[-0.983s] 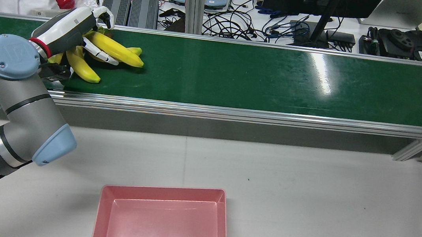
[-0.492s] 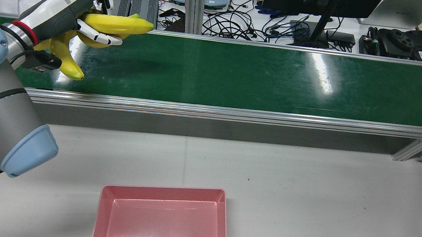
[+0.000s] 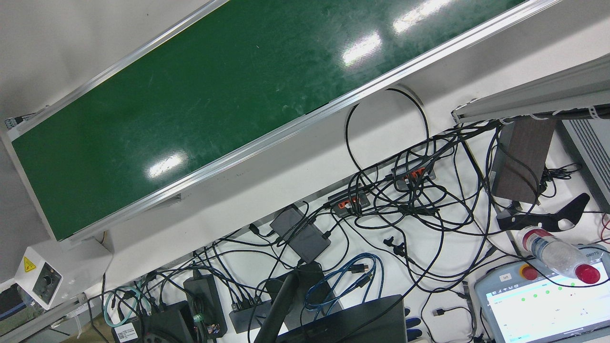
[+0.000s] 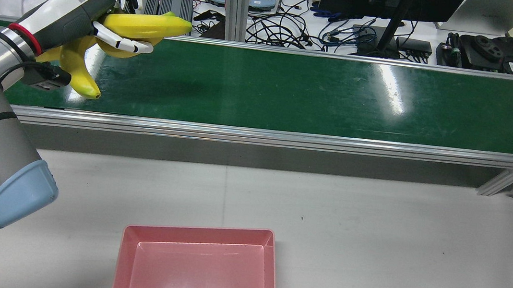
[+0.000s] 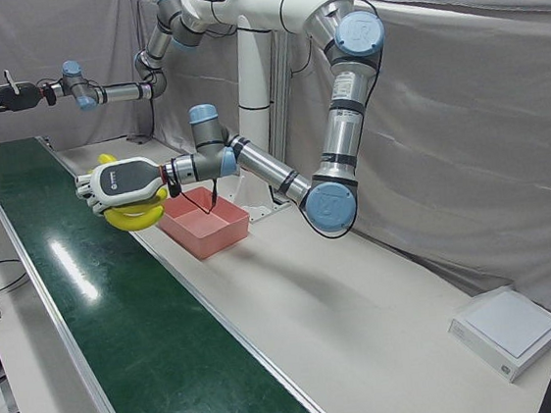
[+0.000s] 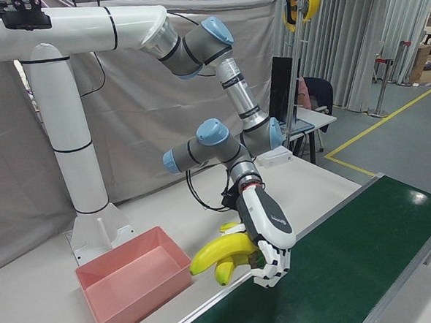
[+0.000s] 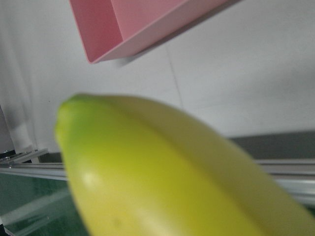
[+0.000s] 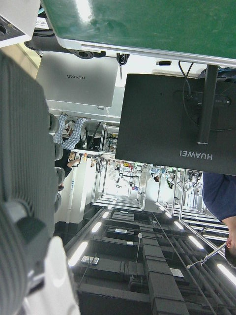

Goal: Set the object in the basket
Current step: 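Lift the bananas with the left hand and carry toward the pink tray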

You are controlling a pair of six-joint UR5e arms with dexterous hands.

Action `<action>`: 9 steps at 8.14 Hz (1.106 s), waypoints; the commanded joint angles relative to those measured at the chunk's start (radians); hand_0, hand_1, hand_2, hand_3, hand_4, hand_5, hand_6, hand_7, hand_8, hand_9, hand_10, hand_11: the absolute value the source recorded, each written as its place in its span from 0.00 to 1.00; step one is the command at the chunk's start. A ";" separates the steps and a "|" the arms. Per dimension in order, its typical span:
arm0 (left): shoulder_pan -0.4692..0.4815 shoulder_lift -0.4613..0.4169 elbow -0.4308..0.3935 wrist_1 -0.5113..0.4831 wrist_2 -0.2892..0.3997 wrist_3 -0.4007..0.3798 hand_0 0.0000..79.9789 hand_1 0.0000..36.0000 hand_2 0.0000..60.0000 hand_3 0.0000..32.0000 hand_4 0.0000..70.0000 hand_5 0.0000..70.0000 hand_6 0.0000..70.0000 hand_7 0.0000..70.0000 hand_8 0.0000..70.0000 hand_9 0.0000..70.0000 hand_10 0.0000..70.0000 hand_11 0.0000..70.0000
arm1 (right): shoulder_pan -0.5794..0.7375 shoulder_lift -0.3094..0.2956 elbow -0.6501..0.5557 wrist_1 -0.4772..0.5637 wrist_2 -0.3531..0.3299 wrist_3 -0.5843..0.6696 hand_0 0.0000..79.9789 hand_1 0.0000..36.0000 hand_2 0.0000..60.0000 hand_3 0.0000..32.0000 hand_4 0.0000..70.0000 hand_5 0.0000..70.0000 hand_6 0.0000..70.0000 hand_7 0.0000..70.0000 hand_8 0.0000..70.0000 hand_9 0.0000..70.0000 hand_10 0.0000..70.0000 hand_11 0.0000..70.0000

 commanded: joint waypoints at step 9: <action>0.482 0.151 -0.162 -0.028 0.114 -0.255 0.57 0.58 1.00 0.00 0.07 1.00 0.30 0.76 0.58 0.74 0.41 0.61 | 0.000 -0.001 0.000 -0.001 0.000 0.000 0.00 0.00 0.00 0.00 0.00 0.00 0.00 0.00 0.00 0.00 0.00 0.00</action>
